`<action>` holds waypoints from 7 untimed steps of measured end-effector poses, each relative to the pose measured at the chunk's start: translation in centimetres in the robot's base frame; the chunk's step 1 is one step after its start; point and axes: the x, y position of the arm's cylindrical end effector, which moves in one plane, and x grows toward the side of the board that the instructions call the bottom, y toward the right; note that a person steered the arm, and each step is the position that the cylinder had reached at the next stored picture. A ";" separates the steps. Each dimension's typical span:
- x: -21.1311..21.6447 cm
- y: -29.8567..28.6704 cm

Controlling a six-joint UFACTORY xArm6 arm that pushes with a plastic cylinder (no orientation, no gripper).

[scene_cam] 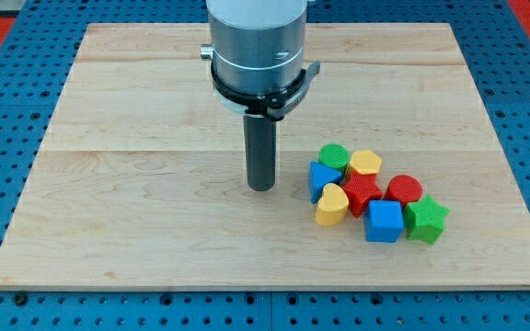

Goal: Place your arm below the green star

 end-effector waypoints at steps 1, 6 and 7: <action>0.0 0.0; 12.5 -0.2; 12.5 4.0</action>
